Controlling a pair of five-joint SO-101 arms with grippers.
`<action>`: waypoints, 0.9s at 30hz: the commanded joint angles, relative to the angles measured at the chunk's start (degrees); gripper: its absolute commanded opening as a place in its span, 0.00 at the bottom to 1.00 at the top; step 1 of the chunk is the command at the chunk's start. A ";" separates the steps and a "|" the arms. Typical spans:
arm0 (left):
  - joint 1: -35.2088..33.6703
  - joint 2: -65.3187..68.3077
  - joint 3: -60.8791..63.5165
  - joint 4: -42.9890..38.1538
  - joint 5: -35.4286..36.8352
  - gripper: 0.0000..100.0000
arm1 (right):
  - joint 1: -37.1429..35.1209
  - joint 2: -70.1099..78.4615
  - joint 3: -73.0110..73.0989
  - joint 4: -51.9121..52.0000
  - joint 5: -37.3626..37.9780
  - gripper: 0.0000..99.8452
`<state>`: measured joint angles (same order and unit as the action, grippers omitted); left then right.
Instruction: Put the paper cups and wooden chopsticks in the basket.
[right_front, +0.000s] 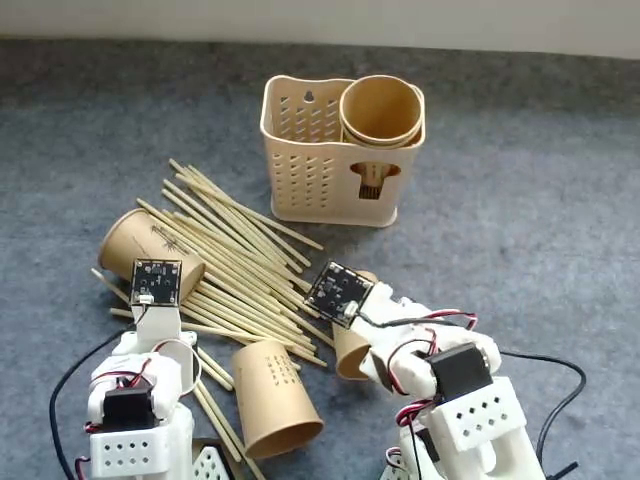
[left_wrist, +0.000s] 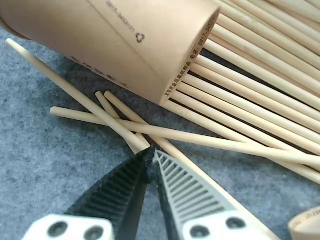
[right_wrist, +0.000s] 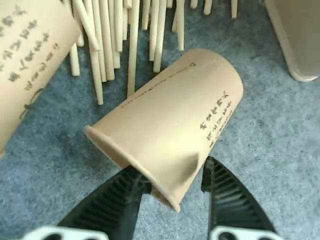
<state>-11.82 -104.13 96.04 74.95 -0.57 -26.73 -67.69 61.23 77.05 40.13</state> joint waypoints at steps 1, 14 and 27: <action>-0.04 -0.40 1.10 0.35 0.44 0.01 | 0.75 -0.66 -0.75 -4.62 -5.19 0.17; -0.04 -0.40 1.10 0.35 0.44 0.01 | 0.84 -0.66 -1.19 -12.26 -17.32 0.01; -0.04 -0.40 1.10 0.35 0.44 0.01 | 4.35 -0.22 -25.36 1.27 -21.10 0.01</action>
<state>-11.82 -104.13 96.04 74.95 -0.57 -23.12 -67.69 43.30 75.56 19.74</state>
